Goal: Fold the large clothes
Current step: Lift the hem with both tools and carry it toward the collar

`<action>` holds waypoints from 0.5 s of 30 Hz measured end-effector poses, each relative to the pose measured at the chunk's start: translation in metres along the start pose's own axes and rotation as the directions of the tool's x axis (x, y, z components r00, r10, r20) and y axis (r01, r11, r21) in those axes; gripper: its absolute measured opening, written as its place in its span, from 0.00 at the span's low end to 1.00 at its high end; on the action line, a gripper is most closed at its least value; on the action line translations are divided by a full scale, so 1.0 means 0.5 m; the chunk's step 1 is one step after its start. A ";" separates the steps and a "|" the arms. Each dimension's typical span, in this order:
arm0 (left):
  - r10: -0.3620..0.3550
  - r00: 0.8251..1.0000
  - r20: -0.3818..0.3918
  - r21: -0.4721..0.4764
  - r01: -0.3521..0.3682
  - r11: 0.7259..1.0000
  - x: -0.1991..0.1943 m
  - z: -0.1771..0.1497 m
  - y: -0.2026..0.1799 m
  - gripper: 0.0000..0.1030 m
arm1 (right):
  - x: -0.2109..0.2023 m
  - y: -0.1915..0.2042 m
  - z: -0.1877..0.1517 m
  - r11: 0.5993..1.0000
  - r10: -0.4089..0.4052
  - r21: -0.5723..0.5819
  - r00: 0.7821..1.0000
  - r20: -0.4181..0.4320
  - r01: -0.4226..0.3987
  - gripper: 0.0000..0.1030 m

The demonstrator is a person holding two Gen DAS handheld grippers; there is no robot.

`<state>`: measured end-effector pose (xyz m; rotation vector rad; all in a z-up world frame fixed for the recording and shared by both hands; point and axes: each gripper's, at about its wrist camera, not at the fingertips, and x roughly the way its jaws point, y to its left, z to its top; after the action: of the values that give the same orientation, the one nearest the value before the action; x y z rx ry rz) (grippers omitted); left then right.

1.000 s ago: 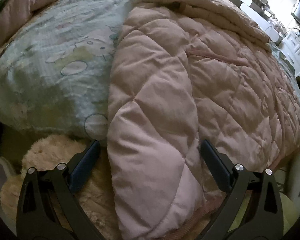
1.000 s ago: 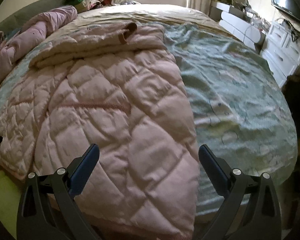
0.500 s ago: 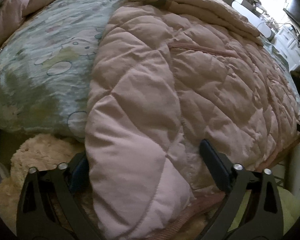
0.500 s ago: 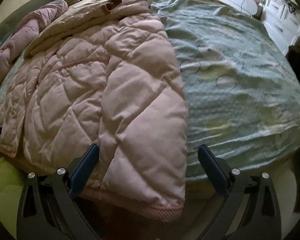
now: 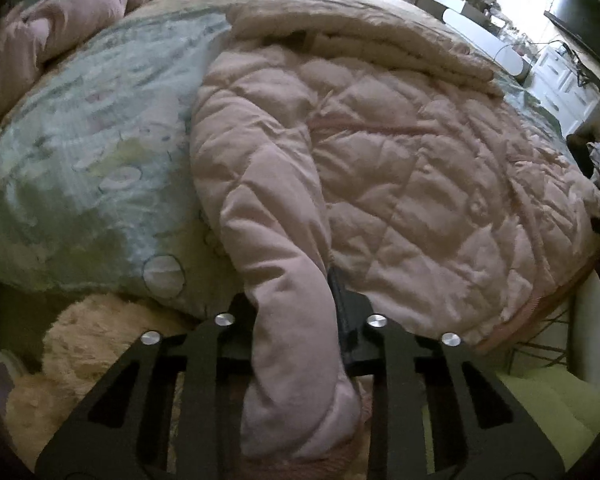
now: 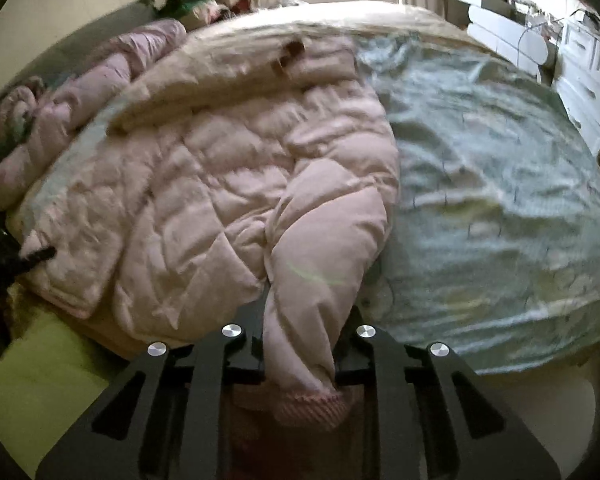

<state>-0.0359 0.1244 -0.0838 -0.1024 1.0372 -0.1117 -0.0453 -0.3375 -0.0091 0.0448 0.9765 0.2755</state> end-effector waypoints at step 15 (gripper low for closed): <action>-0.037 0.983 0.182 -0.005 0.039 0.999 -0.108 0.116 -0.030 0.09 | -0.077 0.013 0.116 0.993 0.107 0.025 0.971 0.212 -0.115 0.18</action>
<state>-0.0138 0.1191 -0.0062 -0.1381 0.8532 -0.1300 -0.0192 -0.3356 0.0559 0.1599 0.7692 0.3482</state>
